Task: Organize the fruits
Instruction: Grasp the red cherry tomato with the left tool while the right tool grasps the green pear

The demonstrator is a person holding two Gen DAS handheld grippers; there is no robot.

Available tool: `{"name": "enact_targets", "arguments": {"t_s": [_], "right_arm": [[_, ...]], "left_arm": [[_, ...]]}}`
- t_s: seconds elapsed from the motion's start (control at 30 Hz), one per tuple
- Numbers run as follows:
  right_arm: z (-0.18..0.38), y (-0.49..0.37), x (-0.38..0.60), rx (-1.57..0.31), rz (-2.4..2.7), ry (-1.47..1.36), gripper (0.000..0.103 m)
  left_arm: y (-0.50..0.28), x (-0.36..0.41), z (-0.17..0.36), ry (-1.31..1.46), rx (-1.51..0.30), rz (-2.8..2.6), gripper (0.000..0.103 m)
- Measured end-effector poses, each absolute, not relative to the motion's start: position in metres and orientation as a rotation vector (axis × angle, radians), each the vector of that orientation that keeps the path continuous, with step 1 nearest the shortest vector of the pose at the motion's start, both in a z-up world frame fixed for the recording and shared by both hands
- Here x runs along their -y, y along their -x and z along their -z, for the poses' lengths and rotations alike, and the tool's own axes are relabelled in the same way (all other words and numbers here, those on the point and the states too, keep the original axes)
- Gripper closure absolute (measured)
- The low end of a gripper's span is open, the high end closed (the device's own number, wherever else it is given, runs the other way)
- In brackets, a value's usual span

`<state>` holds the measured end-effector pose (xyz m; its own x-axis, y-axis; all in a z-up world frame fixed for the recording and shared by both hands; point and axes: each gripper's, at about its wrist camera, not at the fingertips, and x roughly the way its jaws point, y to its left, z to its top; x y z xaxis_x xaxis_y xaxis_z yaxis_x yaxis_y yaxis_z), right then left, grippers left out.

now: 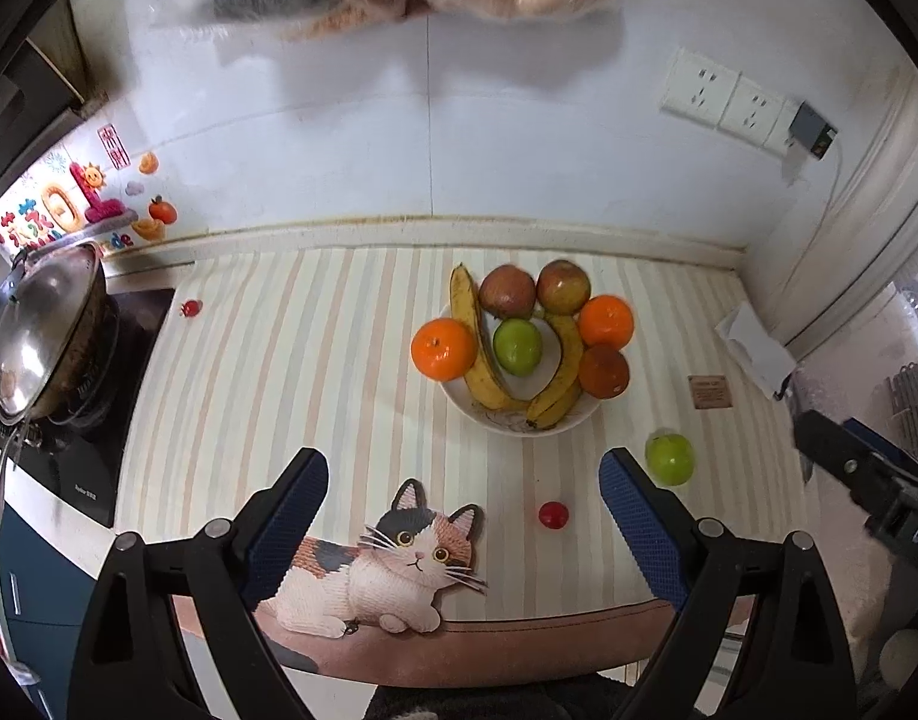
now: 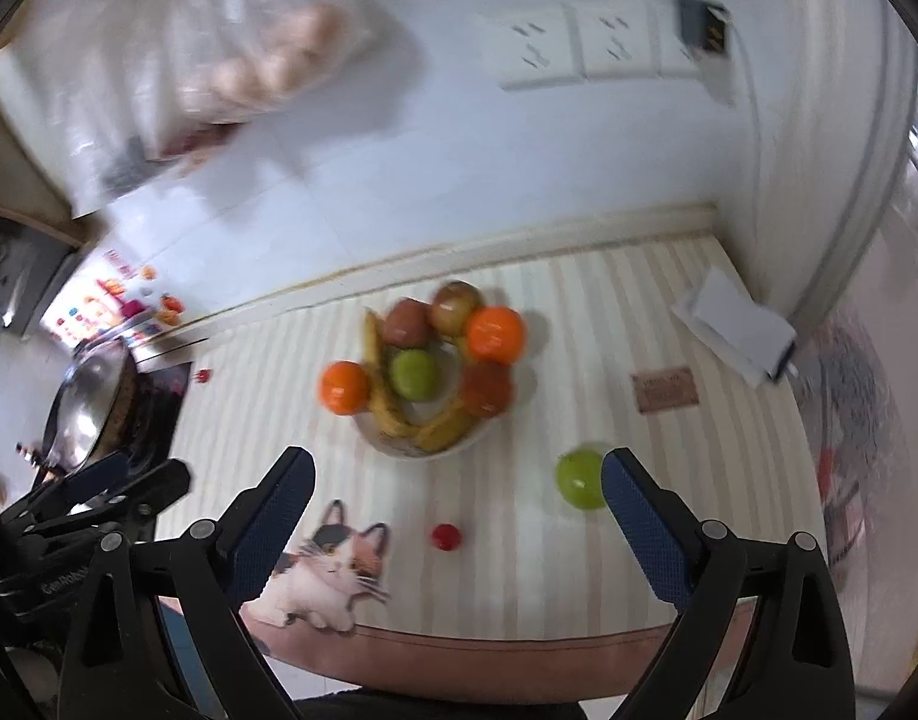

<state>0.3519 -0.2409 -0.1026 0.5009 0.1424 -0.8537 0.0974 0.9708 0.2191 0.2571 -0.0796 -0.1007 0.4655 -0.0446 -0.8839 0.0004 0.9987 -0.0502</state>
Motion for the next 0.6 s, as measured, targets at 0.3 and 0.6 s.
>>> {"name": "enact_targets", "arguments": {"t_s": [0.3, 0.6], "right_arm": [[0.21, -0.371, 0.309, -1.182, 0.076, -0.345, 0.035], [0.283, -0.401, 0.312, -1.285, 0.063, -0.324, 0.036]], "left_arm": [[-0.29, 0.117, 0.201, 0.029, -1.291, 0.081, 0.01], [-0.305, 0.166, 0.308, 0.064, -1.556, 0.228, 0.014]]}}
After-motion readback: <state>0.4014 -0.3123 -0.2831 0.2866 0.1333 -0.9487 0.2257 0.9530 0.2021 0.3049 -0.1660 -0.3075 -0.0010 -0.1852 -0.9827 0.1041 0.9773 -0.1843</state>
